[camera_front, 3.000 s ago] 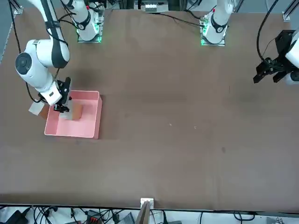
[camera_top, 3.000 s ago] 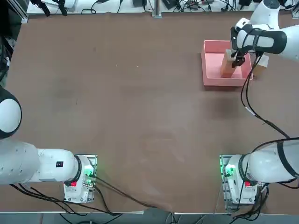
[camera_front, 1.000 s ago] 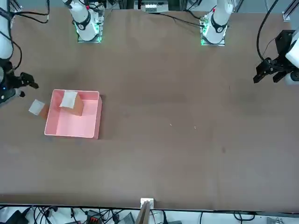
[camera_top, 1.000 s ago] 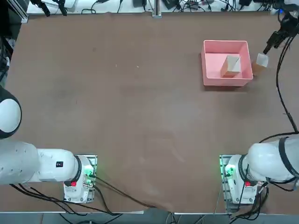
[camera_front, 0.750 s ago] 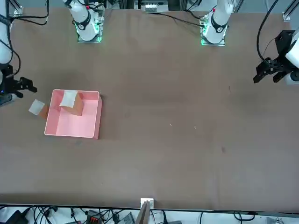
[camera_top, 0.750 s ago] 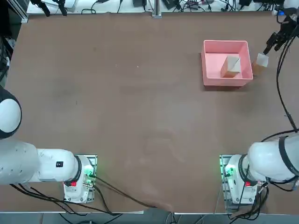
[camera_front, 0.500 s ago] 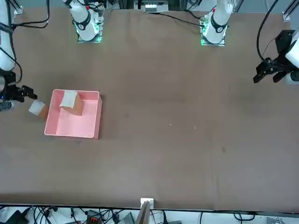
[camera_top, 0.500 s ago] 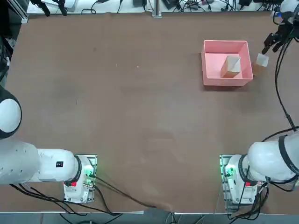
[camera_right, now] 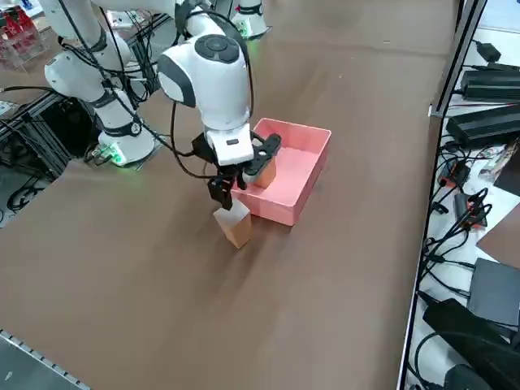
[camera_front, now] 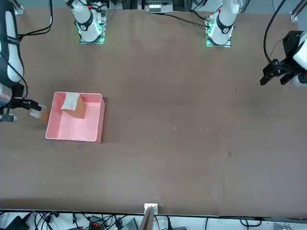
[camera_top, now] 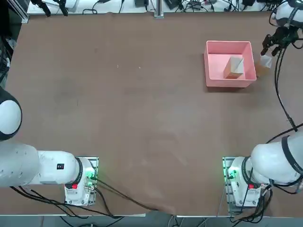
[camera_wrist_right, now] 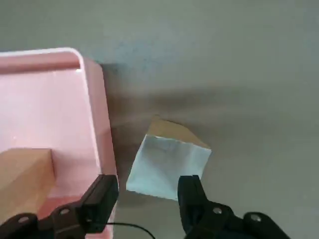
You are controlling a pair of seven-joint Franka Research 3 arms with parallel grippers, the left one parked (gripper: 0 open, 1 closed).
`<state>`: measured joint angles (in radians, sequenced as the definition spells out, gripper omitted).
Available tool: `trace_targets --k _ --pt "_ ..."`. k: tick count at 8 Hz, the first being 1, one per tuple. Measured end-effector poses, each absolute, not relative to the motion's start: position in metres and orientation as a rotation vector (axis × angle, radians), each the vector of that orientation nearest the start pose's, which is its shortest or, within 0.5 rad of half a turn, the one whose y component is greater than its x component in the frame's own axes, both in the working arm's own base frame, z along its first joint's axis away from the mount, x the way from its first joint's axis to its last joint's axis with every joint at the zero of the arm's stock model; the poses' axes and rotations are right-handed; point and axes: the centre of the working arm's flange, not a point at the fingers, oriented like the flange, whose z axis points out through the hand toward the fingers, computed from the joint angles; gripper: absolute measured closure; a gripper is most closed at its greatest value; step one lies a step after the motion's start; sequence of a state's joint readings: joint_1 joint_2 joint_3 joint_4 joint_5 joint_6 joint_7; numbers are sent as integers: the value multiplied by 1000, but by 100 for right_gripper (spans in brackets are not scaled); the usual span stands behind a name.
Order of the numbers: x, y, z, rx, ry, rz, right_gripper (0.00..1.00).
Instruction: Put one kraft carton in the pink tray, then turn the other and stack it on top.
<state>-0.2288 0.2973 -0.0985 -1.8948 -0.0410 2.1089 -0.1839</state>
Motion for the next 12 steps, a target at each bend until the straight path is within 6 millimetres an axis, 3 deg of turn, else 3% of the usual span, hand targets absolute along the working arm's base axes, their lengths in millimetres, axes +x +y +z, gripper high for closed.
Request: trace_targets --k 3,8,12 --pt "581 -192 341 -3177 222 141 25" --pt "586 -193 312 -3179 247 150 26" --pt "588 -193 305 -3181 252 140 26"
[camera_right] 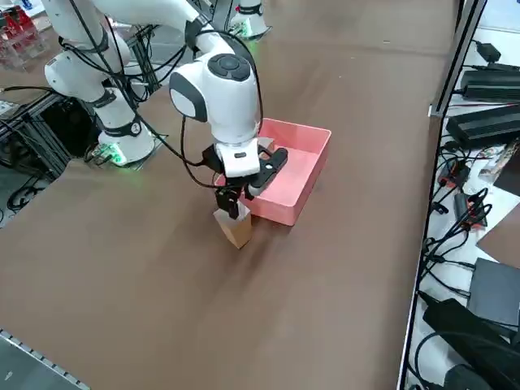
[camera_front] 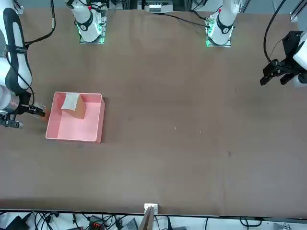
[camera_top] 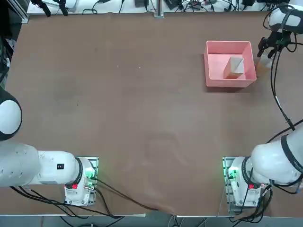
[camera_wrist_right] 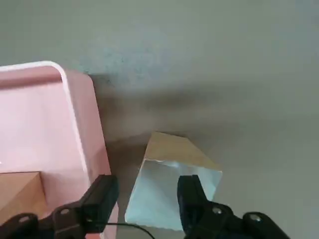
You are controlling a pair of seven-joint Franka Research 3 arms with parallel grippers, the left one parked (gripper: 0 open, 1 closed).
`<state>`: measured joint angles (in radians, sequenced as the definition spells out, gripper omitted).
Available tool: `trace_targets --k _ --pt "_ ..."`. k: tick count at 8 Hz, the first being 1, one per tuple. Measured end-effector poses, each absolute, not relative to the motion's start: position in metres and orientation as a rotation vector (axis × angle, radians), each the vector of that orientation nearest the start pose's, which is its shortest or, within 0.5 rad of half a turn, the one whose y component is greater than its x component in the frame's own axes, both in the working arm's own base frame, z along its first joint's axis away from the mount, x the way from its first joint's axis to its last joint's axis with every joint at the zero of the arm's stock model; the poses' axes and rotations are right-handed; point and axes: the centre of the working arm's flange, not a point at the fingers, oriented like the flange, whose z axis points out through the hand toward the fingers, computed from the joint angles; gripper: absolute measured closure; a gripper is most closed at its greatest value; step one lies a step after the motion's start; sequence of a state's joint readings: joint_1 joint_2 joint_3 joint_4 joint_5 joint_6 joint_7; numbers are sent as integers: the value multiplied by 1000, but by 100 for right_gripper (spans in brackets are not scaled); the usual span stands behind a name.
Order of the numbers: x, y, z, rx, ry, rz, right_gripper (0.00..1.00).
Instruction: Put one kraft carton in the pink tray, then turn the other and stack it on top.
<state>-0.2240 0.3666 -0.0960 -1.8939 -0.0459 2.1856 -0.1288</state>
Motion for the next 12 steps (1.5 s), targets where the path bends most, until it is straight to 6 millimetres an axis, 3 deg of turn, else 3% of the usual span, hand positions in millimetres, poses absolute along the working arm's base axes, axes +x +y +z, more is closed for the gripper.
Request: trace_targets --k 3,5,8,10,12 --pt "587 -194 285 -3175 257 186 29" --pt "586 -195 278 -3172 259 202 39" --pt "587 -195 278 -3173 250 201 95" --pt "591 -196 287 -3176 191 201 99" --pt "599 -196 319 -3159 92 284 99"
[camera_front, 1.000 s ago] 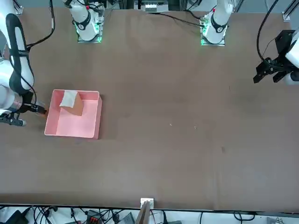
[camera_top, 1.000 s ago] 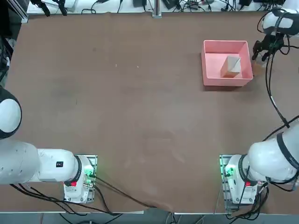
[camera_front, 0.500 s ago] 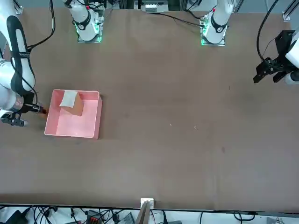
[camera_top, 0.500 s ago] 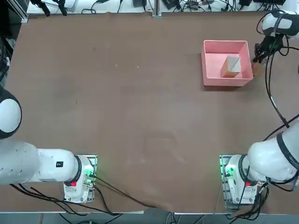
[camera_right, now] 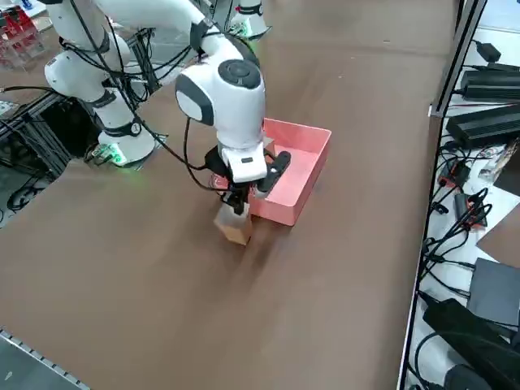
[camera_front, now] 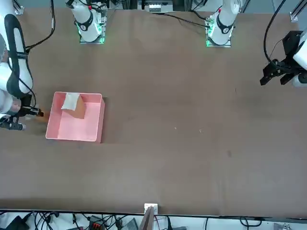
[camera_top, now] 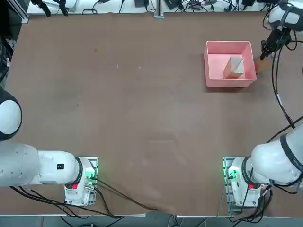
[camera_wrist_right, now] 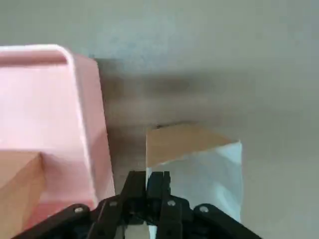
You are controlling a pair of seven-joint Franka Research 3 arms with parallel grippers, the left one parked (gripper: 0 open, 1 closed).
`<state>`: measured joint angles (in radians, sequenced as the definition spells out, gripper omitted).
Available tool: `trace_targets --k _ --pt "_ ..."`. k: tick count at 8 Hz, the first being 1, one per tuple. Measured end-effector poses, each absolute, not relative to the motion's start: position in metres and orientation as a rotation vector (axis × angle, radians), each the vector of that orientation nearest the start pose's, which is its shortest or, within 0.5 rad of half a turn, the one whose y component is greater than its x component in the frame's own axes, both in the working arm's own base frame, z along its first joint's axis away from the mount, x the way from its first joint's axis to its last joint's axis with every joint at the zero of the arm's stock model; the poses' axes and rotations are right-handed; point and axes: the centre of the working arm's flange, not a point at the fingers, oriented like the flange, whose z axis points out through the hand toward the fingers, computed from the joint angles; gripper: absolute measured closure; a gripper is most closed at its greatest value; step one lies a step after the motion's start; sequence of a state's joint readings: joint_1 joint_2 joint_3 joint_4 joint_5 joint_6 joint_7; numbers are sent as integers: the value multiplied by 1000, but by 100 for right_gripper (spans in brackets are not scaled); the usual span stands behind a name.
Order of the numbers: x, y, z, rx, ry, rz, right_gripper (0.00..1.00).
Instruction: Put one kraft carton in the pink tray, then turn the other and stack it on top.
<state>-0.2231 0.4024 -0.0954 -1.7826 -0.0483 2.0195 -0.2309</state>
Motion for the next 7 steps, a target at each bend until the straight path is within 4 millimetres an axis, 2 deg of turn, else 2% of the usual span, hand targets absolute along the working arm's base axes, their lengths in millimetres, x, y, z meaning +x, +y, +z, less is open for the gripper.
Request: trace_targets --k 2,3,5,7 --pt "607 -193 369 -3133 -30 358 99" --pt "610 -184 396 -3118 -94 390 99" --pt "612 -146 453 -3109 -208 403 99" --pt "603 -102 504 -3107 -313 384 99"
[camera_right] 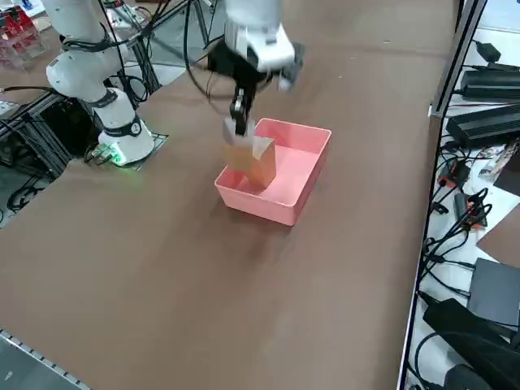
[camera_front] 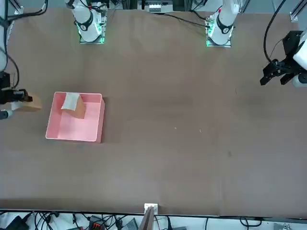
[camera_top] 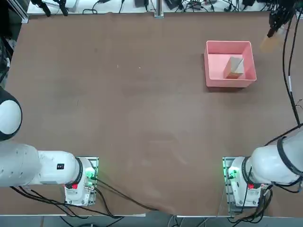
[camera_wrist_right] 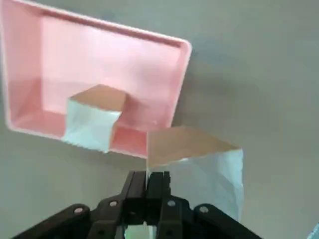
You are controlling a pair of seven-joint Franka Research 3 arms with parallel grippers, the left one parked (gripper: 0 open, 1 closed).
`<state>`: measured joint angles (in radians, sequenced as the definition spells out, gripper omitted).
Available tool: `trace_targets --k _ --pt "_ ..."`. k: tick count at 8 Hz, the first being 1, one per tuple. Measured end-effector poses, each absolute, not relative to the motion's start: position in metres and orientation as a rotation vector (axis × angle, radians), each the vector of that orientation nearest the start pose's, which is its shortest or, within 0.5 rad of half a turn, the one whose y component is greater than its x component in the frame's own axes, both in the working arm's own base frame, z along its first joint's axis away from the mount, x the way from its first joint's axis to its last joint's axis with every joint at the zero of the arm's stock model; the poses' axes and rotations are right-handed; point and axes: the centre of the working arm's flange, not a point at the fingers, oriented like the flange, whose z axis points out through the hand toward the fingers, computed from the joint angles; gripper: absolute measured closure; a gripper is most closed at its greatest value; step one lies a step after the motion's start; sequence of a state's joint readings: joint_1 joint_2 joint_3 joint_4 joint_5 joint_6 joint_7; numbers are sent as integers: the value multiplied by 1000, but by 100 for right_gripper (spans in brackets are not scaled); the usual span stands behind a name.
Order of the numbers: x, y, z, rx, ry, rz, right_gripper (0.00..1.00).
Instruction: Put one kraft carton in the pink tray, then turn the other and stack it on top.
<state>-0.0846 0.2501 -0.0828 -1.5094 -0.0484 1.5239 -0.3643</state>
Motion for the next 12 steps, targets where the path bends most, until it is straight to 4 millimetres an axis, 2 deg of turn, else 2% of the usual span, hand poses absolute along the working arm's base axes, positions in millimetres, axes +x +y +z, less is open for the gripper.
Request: trace_targets --k 2,3,4,7,9,10,12 --pt "590 -66 538 -3079 -513 363 99" --pt "586 -53 546 -3033 -694 355 99" --pt "585 -48 545 -2967 -850 356 99" --pt "582 -45 515 -2740 -1167 346 99" --pt "575 -40 491 -2641 -1257 319 99" --pt "566 -38 480 -2635 -1272 280 99" --pt "532 -30 459 -2622 -1351 200 99"
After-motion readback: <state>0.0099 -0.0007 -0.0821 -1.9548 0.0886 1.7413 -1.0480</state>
